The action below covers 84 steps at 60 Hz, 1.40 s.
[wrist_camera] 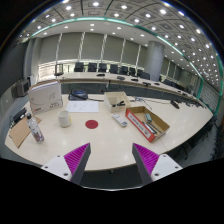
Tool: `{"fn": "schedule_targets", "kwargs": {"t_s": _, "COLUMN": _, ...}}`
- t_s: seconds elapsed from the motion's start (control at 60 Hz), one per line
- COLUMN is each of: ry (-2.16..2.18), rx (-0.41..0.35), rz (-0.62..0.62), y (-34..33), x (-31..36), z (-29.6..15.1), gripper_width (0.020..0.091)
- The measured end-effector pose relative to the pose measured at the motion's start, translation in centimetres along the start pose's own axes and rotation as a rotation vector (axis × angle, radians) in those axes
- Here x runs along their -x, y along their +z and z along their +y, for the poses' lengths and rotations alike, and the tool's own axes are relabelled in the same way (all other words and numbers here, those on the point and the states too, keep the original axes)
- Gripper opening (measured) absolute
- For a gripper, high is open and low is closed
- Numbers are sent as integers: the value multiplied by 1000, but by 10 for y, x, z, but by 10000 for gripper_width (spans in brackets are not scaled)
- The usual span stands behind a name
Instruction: Pour water
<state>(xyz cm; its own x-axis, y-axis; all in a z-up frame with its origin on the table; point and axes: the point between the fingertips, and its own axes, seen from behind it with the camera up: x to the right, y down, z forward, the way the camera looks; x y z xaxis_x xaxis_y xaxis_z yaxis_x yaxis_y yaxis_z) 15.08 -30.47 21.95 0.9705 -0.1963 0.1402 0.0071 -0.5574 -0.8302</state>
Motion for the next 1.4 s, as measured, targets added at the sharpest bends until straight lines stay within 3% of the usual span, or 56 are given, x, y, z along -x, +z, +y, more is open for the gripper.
{"fn": "schedule_targets", "kwargs": {"t_s": 0.35, "ry": -34, "rx": 32, "rz": -190, "y": 8, "x": 127, "z": 26, "gripper_width": 867}}
{"fn": "schedule_targets", "kwargs": {"t_s": 0.683, "ry": -59, "rx": -45, "rz": -399, "y": 16, "x": 329, "z": 35, "gripper_width": 860}}
{"fn": "schedule_targets", "kwargs": {"t_s": 0.867, "ry": -48, "rx": -134, "rz": -379, "y": 70, "x": 403, "z": 26, "gripper_width": 860}}
{"fn": "schedule_targets", "kwargs": {"t_s": 1.133, "ry": 24, "rx": -216, "rz": -333, "y": 155, "x": 444, "z": 13, "gripper_width": 858}}
{"fn": "schedule_targets", "kwargs": {"t_s": 1.2, "ry": 33, "rx": -230, "rz": -329, "y": 168, "x": 449, "z": 10, "gripper_width": 788}}
{"fn": "schedule_targets", "kwargs": {"t_s": 1.283, "ry": 51, "rx": -254, "rz": -308, "y": 177, "x": 448, "z": 4, "gripper_width": 571}}
{"fn": "schedule_targets", "kwargs": {"t_s": 1.4, "ry": 48, "rx": -261, "rz": -277, "y": 179, "x": 444, "z": 3, "gripper_width": 482}}
